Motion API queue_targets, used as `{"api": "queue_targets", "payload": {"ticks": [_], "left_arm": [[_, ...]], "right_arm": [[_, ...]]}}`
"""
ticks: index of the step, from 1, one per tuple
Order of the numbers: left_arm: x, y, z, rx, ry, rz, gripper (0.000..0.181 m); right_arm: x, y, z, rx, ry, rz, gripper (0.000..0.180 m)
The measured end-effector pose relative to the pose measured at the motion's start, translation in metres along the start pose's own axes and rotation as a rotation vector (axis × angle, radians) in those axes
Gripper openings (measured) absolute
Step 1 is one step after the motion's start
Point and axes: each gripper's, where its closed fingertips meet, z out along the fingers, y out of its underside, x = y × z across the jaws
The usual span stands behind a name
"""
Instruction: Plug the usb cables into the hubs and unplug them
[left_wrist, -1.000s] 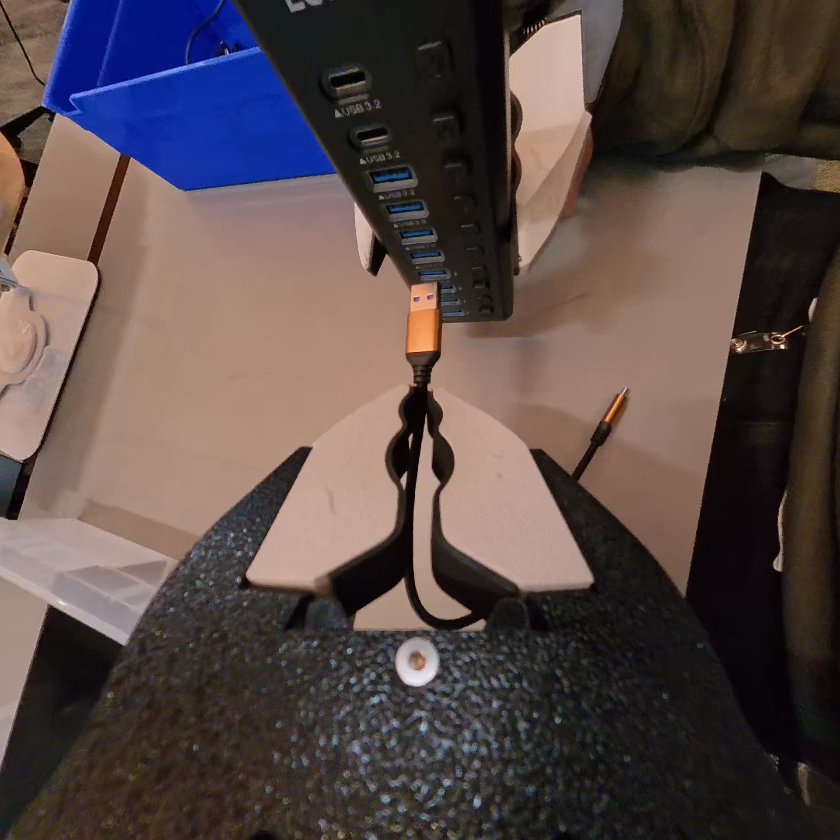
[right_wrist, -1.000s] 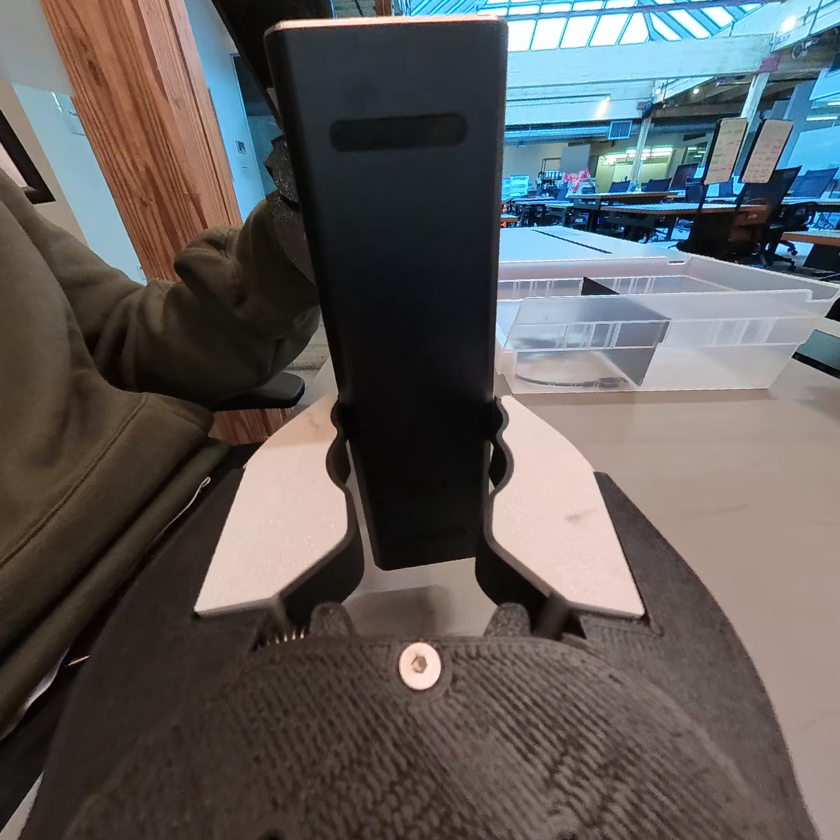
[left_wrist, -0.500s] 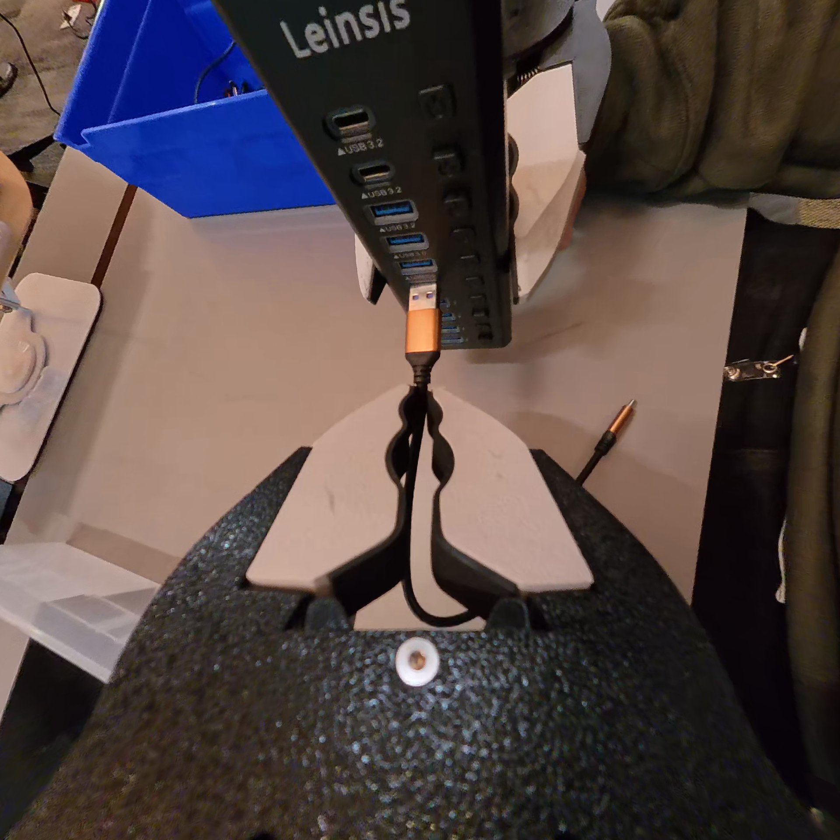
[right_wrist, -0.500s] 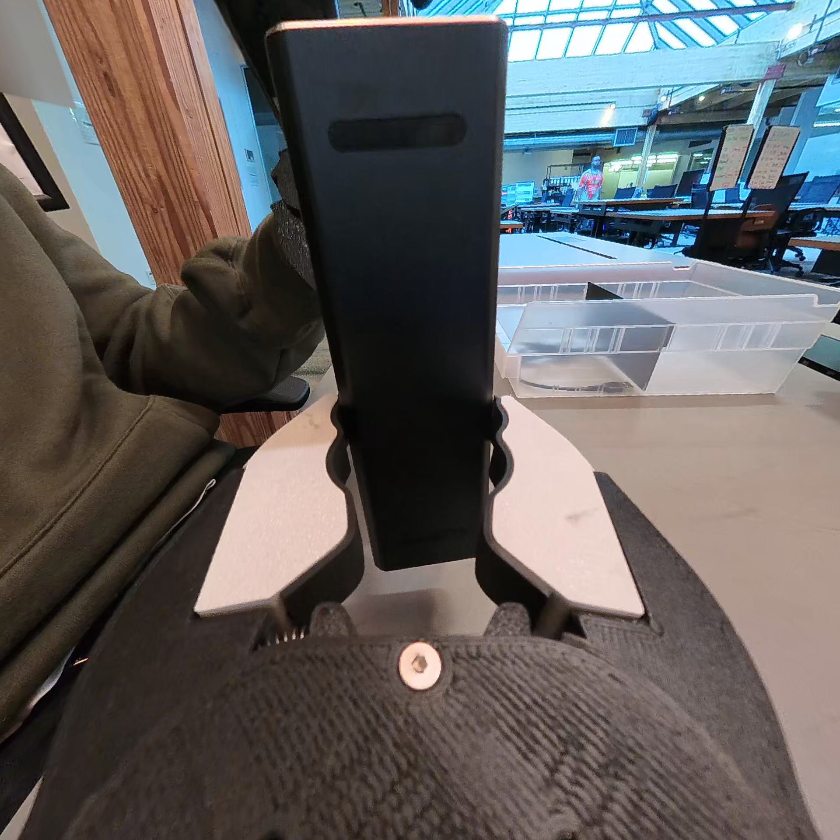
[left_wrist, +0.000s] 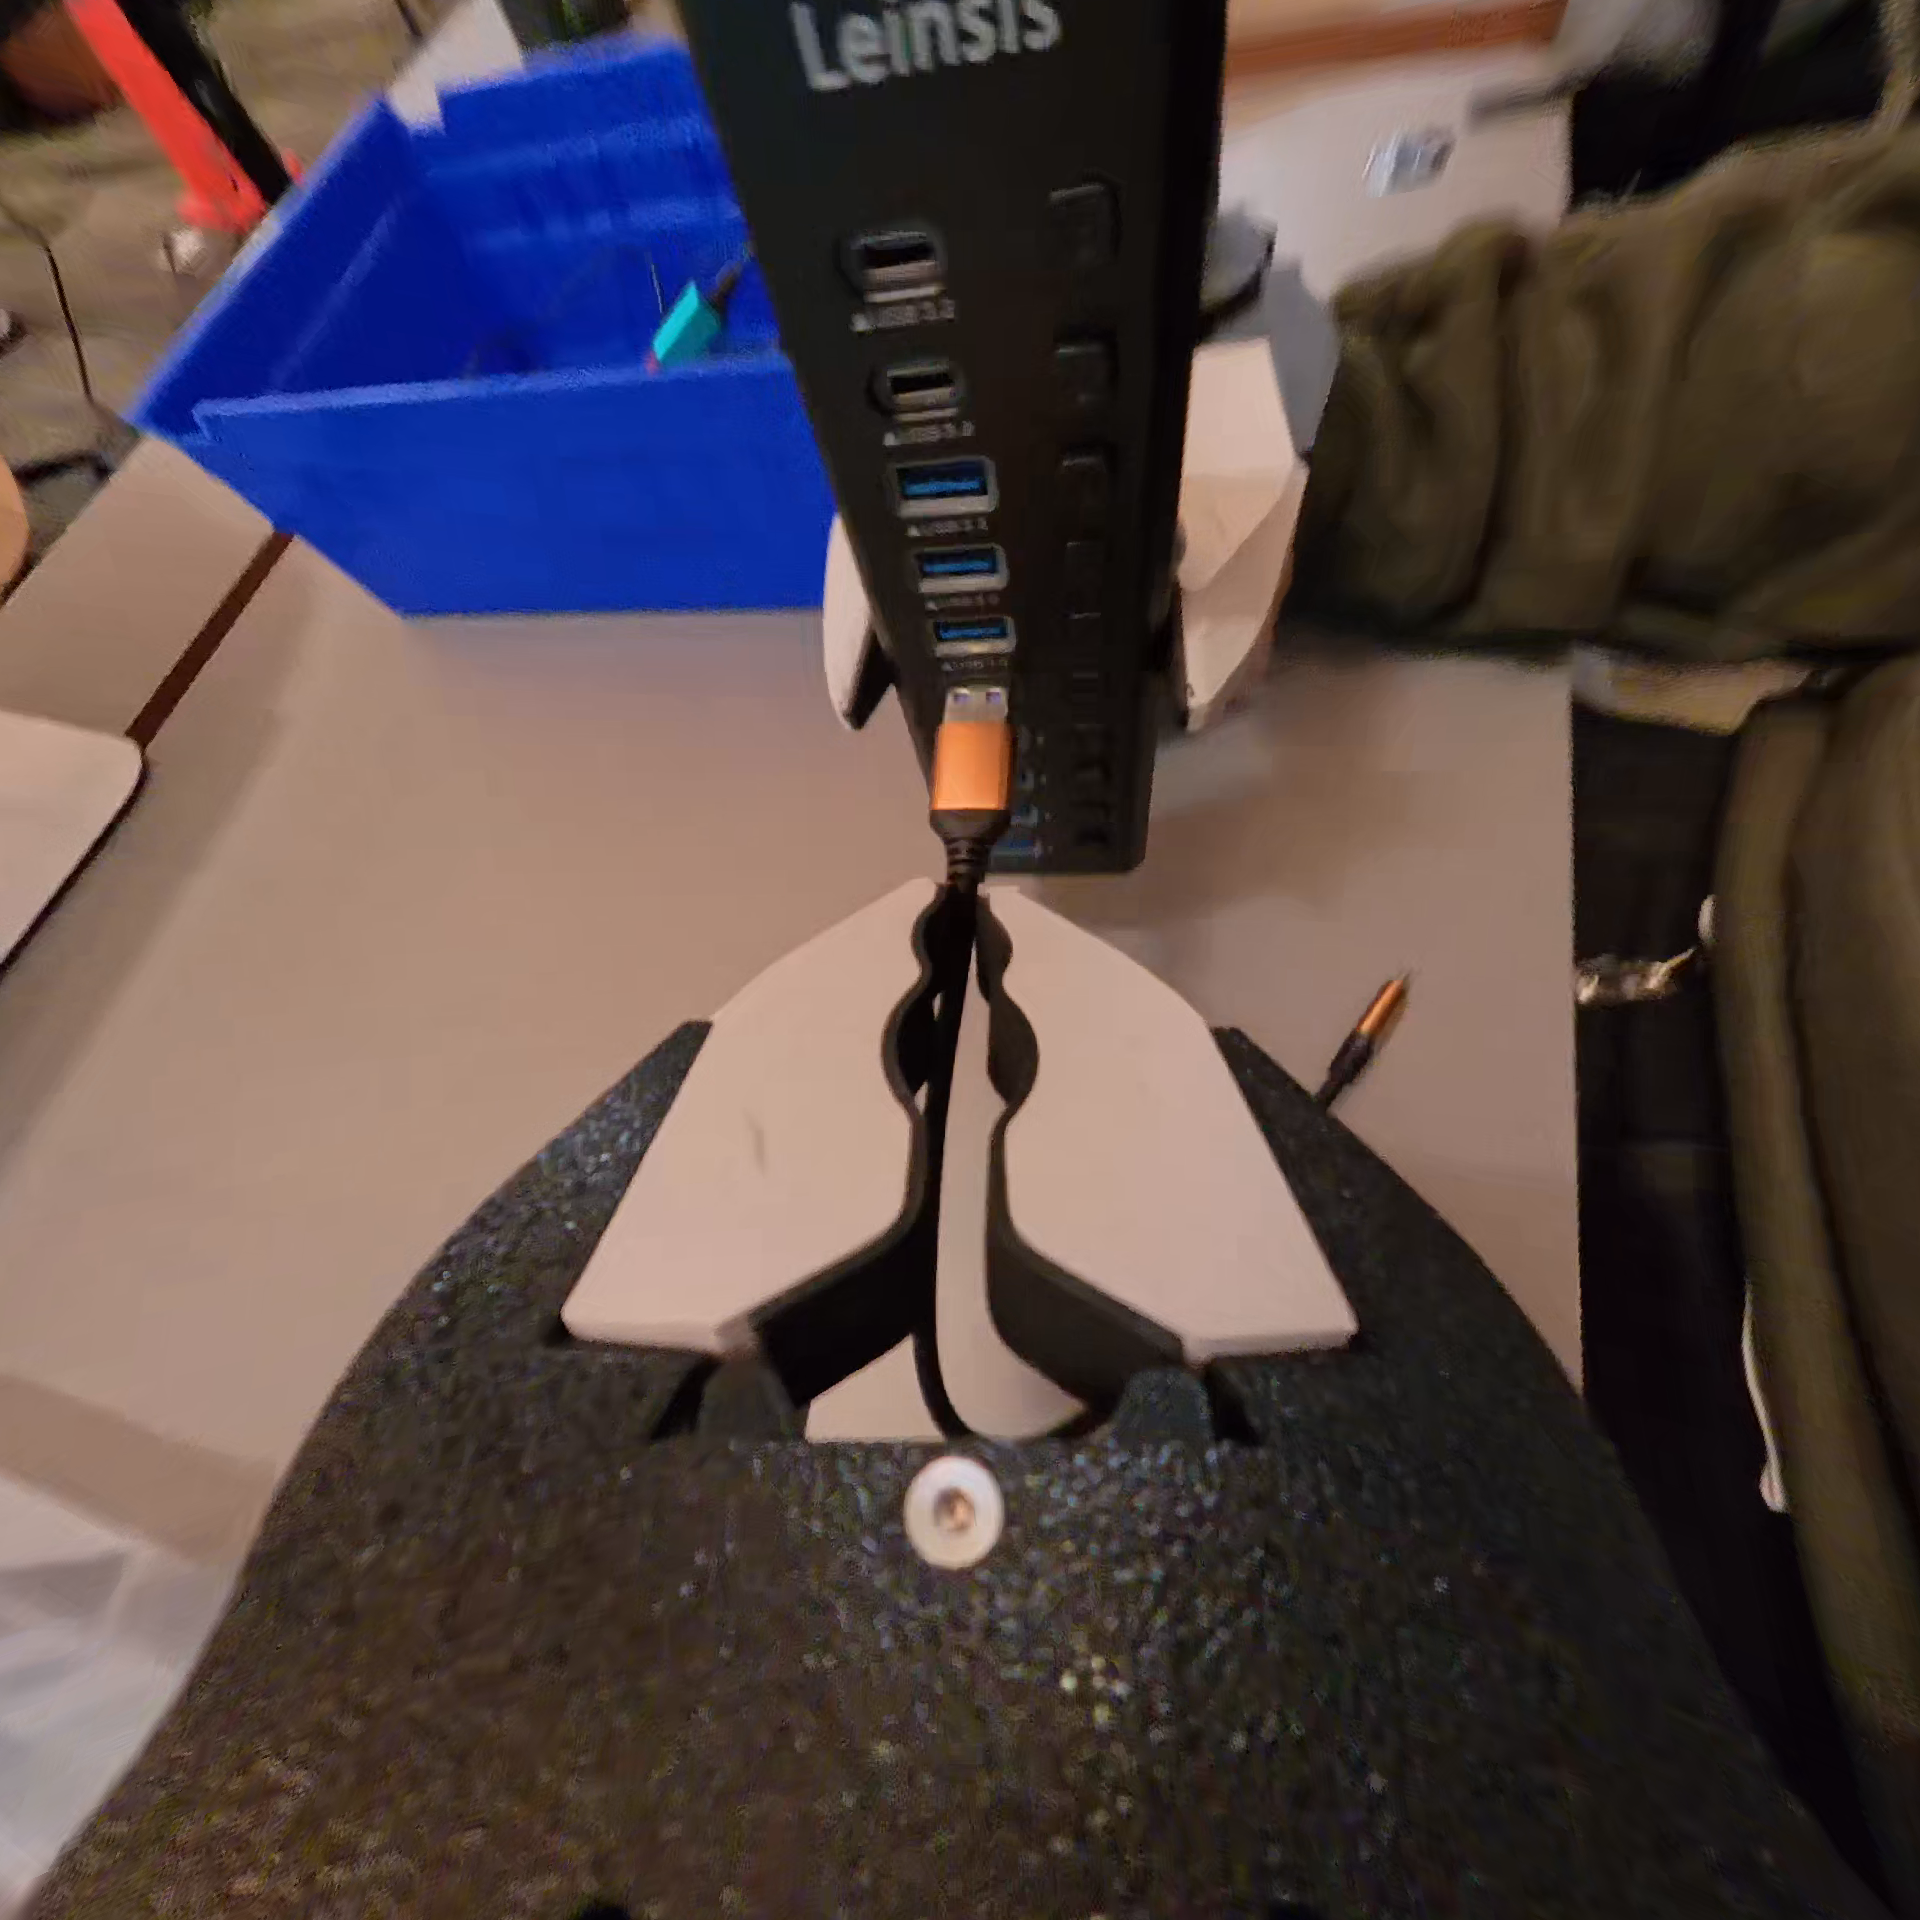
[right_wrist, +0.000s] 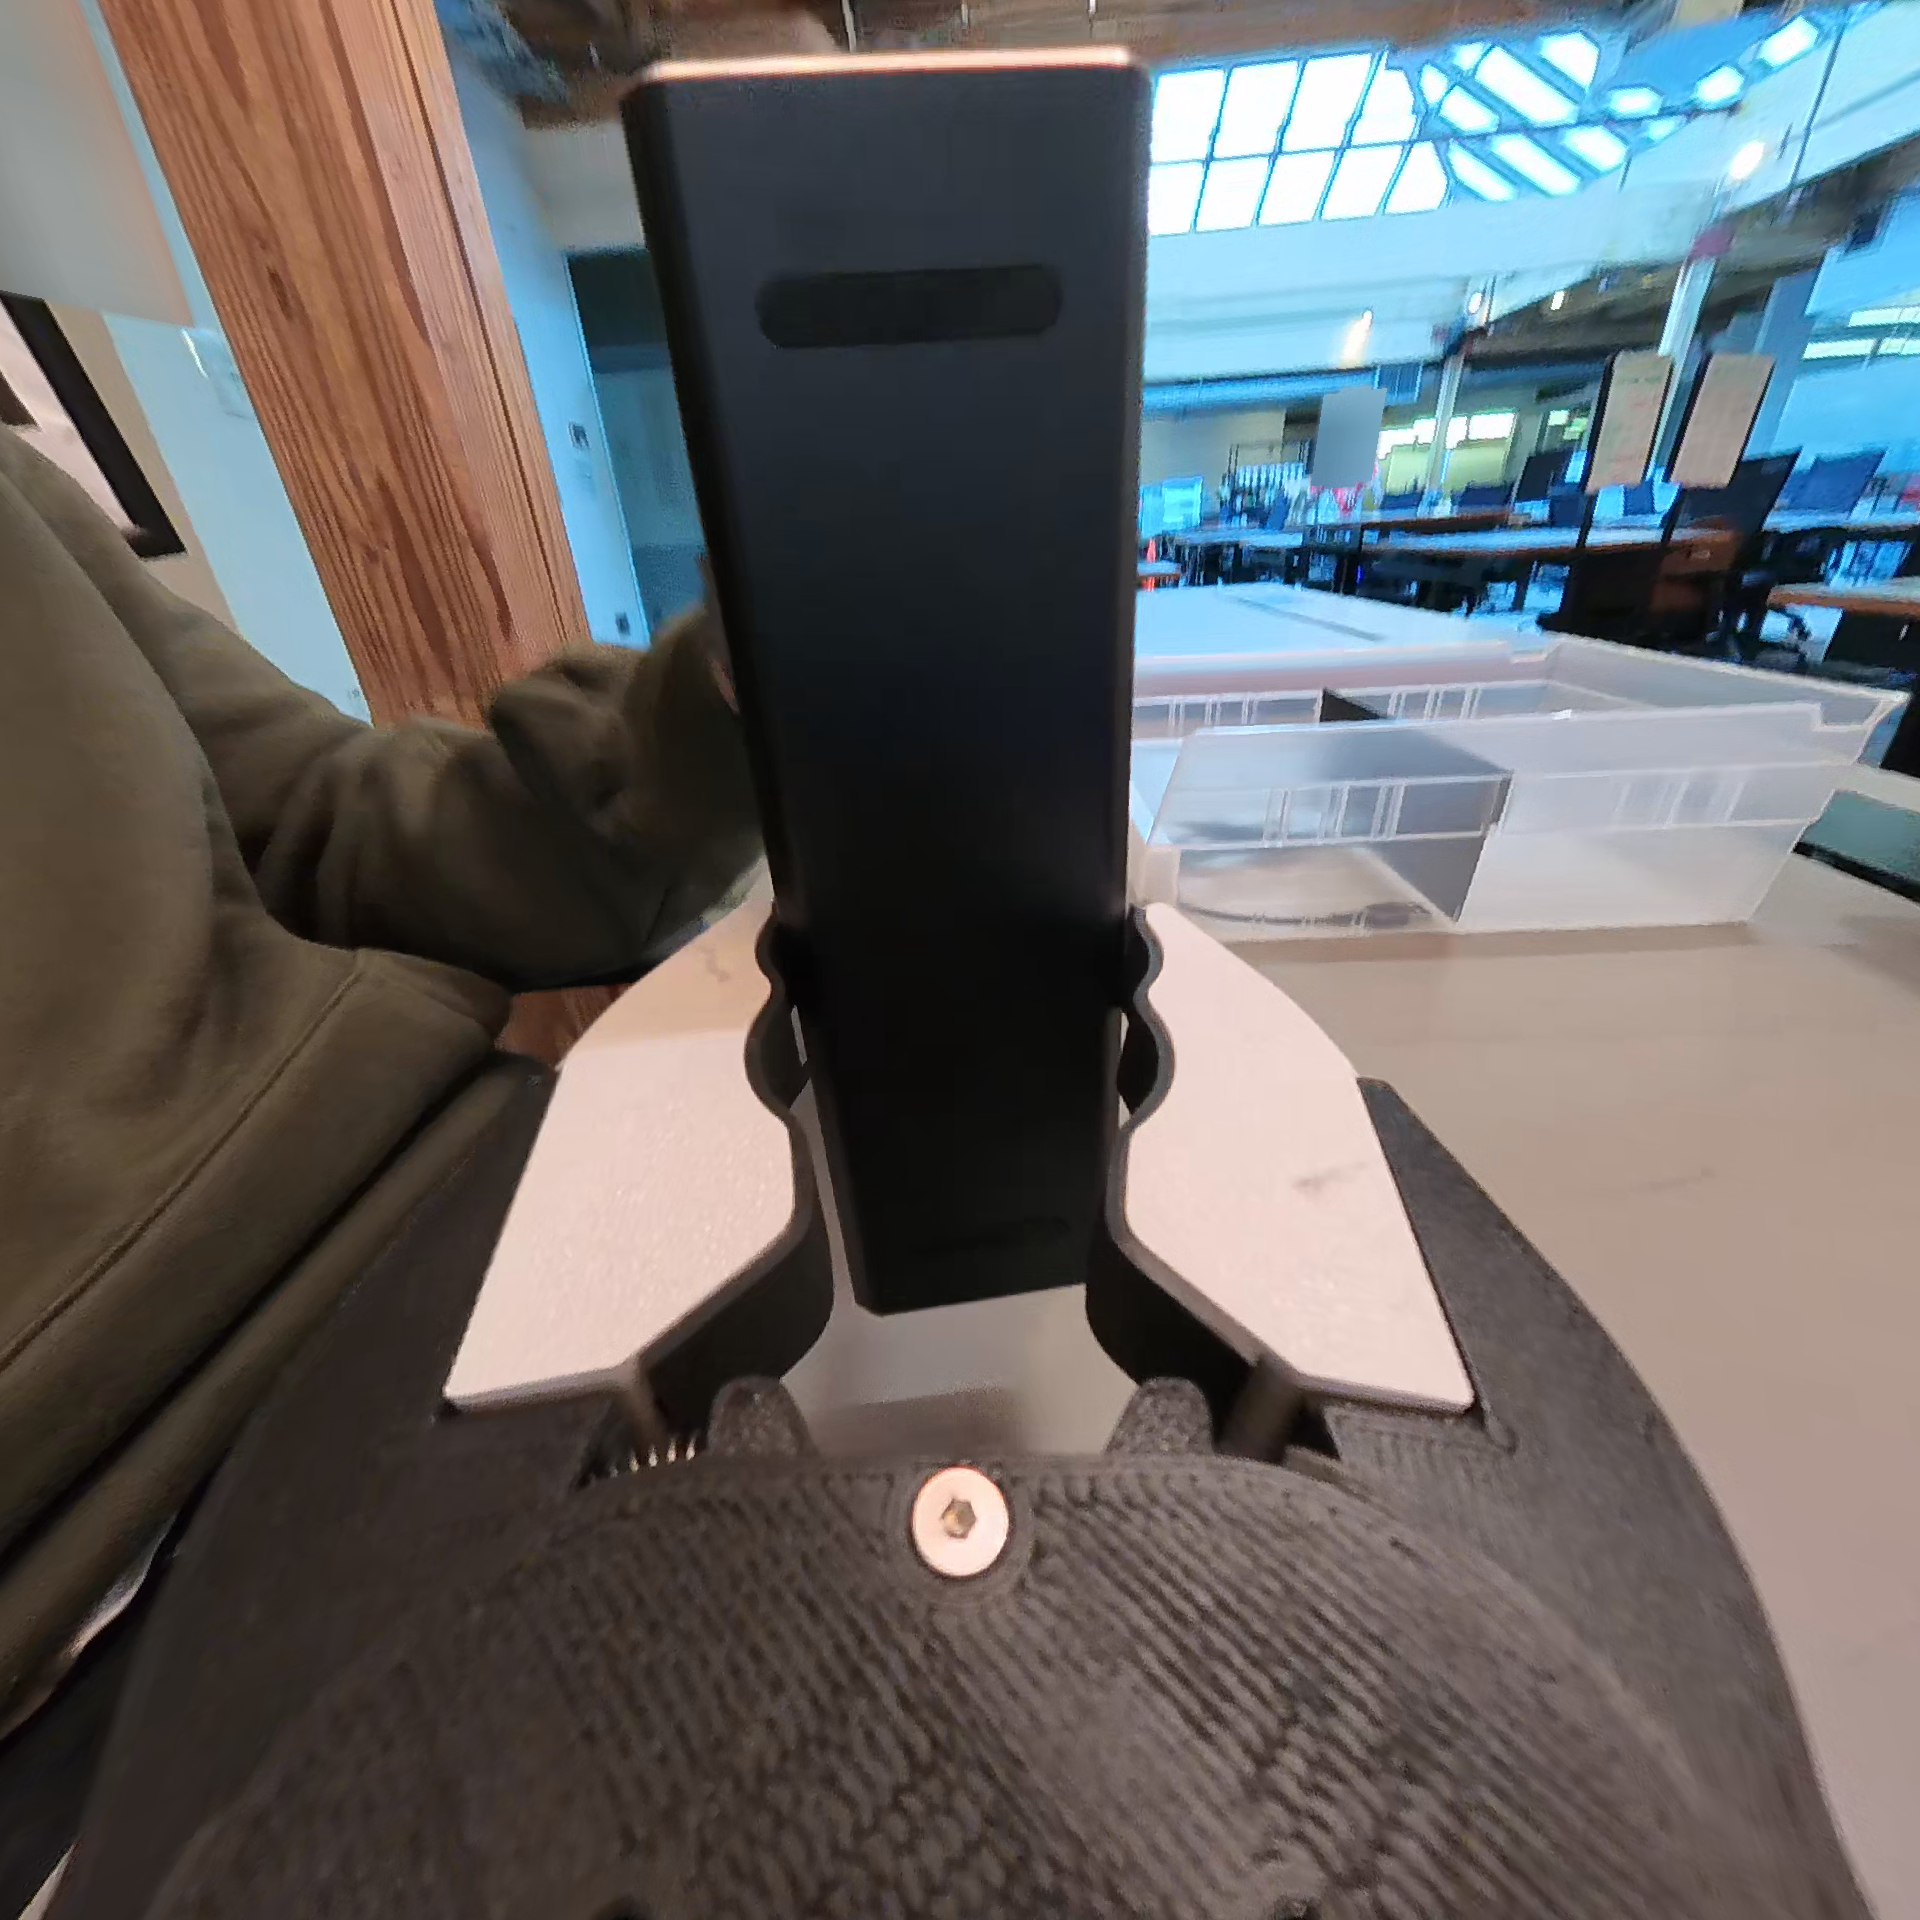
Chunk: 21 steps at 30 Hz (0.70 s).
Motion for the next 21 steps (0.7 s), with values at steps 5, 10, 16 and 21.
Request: {"api": "queue_targets", "payload": {"ticks": [5, 10, 16, 21], "left_arm": [[0.002, -0.012, 0.001, 0.277, 0.13, -0.085, 0.003], [0.004, -0.02, 0.001, 0.433, 0.202, -0.147, 0.004], [0.003, -0.022, 0.002, 0.465, 0.164, -0.115, 0.004], [0.003, -0.024, 0.002, 0.502, 0.15, -0.104, 0.006]], "right_arm": [[0.0, -0.006, -0.005, 0.048, -0.011, 0.011, 0.061], [0.0, -0.009, -0.009, 0.077, -0.017, 0.018, 0.061], [0.001, -0.01, -0.01, 0.091, -0.015, 0.026, 0.061], [0.002, -0.011, -0.011, 0.1, -0.01, 0.029, 0.061]]}}
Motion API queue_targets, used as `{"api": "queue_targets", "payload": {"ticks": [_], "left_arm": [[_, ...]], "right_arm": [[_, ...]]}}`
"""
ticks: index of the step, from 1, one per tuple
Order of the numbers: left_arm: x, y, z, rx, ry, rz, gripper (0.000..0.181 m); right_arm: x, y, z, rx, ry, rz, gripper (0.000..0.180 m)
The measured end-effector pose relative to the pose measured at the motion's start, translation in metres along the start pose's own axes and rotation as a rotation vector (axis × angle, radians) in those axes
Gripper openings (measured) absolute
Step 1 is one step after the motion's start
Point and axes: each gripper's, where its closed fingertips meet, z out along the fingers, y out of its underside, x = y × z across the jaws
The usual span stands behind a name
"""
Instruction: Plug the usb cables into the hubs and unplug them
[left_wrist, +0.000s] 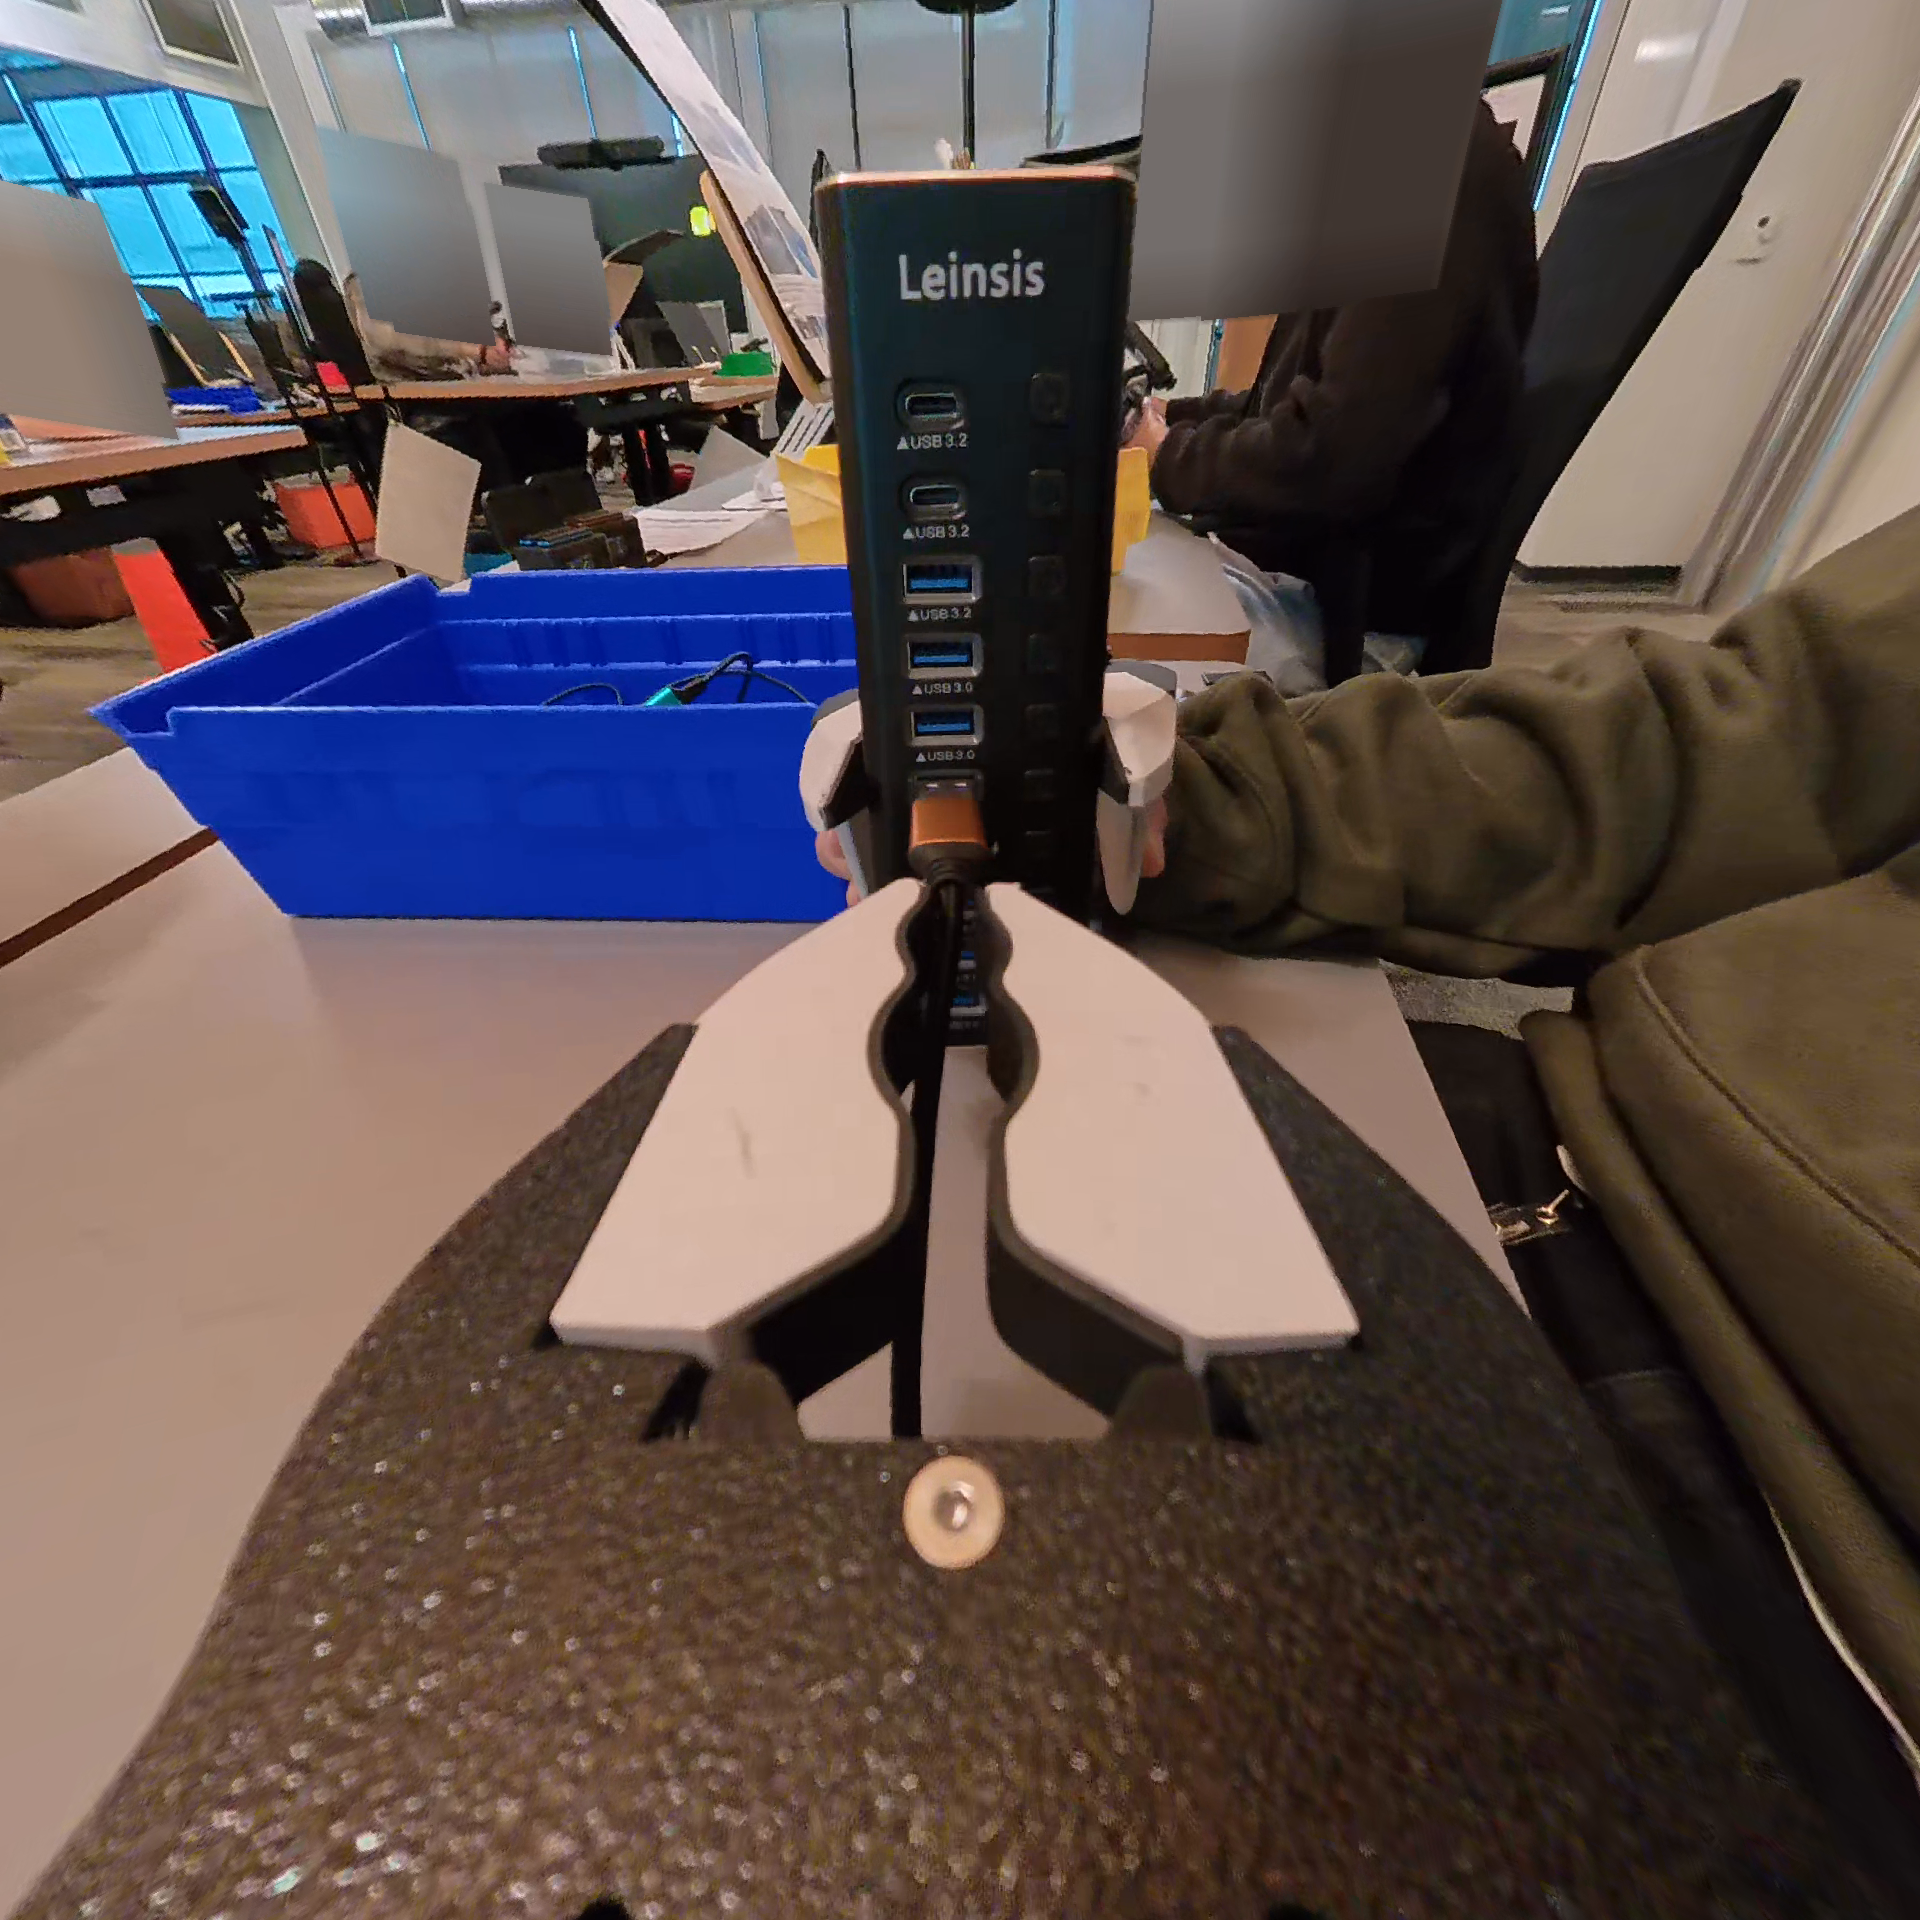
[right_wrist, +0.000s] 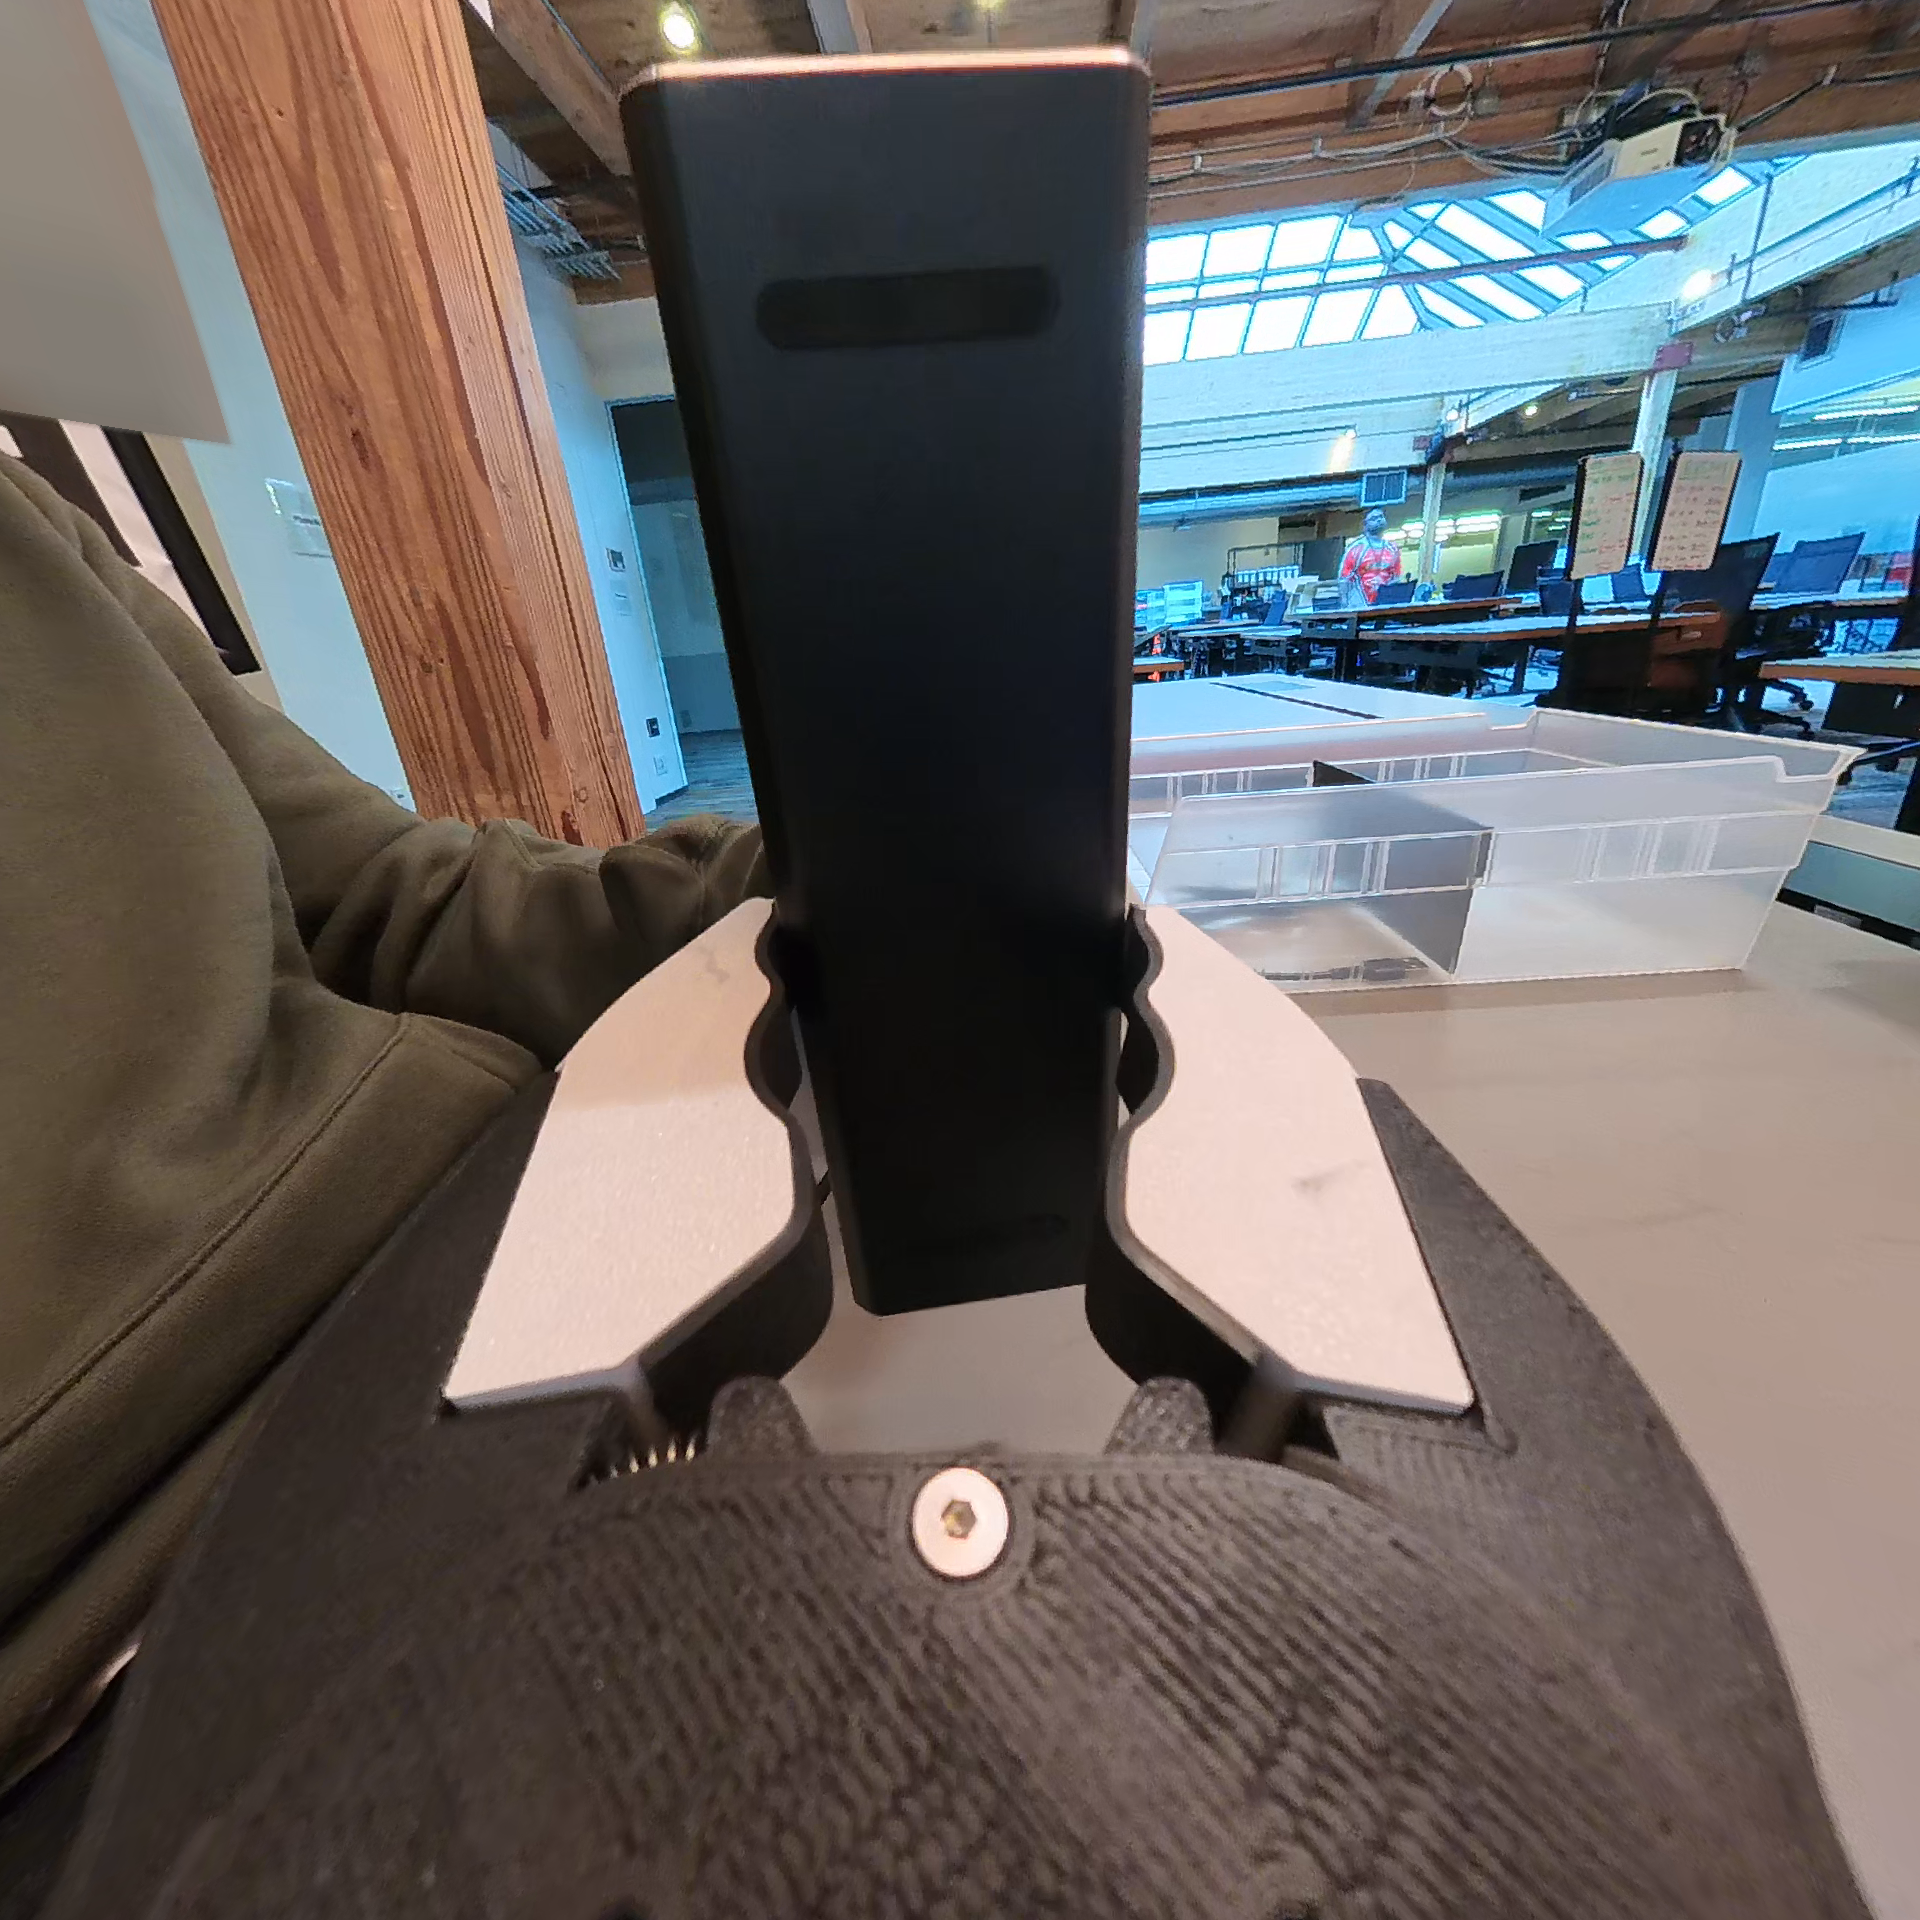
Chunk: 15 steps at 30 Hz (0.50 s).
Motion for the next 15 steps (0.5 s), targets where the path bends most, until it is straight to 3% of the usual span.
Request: {"api": "queue_targets", "payload": {"ticks": [9, 11, 15], "left_arm": [[-0.004, -0.0005, 0.0021, 0.008, -0.039, -0.004, 0.008], [-0.0092, 0.0028, 0.0034, -0.019, -0.079, -0.004, 0.016], [-0.0028, 0.0031, 0.0074, -0.016, -0.053, 0.016, 0.006]], "right_arm": [[0.0017, -0.0019, -0.0014, 0.016, 0.009, 0.004, 0.061], [0.0006, -0.0005, -0.0002, 0.006, 0.005, -0.002, 0.061], [-0.0004, -0.0001, 0.0003, 0.001, 0.0, -0.006, 0.061]]}}
